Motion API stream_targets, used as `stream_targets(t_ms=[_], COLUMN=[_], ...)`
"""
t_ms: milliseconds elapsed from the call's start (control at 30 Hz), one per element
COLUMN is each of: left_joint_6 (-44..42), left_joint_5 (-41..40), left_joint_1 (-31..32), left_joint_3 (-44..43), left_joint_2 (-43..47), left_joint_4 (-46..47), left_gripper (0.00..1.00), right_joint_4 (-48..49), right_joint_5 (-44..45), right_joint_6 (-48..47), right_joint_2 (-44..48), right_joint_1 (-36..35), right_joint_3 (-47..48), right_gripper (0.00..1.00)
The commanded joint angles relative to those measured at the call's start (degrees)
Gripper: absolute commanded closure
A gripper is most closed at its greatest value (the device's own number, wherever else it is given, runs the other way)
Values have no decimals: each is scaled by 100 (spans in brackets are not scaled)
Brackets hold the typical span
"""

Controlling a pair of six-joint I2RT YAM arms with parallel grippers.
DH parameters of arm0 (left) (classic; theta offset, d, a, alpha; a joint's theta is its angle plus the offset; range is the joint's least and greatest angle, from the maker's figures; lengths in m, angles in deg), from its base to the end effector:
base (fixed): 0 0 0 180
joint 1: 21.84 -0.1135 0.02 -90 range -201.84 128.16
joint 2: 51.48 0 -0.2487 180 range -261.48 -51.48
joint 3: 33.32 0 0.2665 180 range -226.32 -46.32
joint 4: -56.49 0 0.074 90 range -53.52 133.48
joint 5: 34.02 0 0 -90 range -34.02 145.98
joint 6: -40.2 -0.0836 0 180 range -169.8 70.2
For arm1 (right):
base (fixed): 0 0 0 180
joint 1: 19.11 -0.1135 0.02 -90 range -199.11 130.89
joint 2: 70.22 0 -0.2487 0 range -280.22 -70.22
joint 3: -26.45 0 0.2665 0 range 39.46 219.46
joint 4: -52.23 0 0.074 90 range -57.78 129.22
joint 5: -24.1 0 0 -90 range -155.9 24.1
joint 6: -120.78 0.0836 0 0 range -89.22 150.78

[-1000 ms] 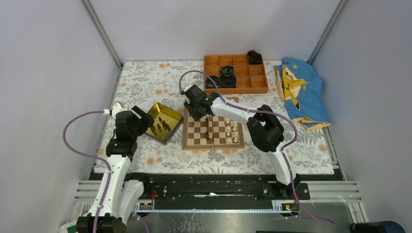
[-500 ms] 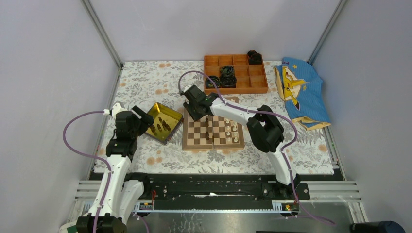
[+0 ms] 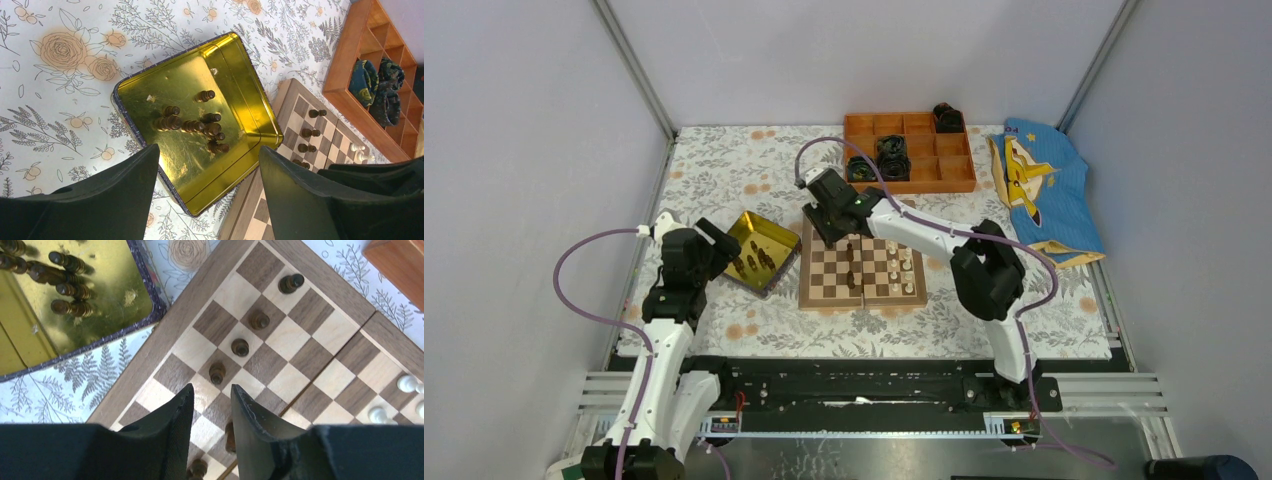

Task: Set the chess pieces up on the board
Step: Place the chess piece on the chessboard, then pick up the chess piece from the chessboard.

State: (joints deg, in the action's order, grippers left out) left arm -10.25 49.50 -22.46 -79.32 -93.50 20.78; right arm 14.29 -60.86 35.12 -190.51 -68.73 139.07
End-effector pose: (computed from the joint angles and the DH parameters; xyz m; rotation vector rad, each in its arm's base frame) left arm 0.2346 0.0120 0.2159 -0.7955 1.9798 -0.2823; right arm 0.3422 0.3910 0.1803 -0.8806 2.2228 0.3487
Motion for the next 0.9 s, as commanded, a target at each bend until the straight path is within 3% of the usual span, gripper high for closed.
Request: stream_targets(t_ms=[0, 367, 867], left_joint_6=[26, 35, 22], left_joint_5=[41, 68, 112], left_joint_1=[43, 37, 39], left_joint_3=[58, 65, 73], left_joint_2=[56, 11, 25], left_joint_4=[262, 278, 281], left_gripper=[20, 20, 20], right_joint_4=[55, 230, 304], right_joint_5=[116, 615, 631], right_joint_6=[-83, -73, 15], right_joint_2=[671, 1518, 1172], right_joint_1=[-71, -69, 14], right_joint_3=[-276, -1262, -1319], right_gripper=[59, 54, 53])
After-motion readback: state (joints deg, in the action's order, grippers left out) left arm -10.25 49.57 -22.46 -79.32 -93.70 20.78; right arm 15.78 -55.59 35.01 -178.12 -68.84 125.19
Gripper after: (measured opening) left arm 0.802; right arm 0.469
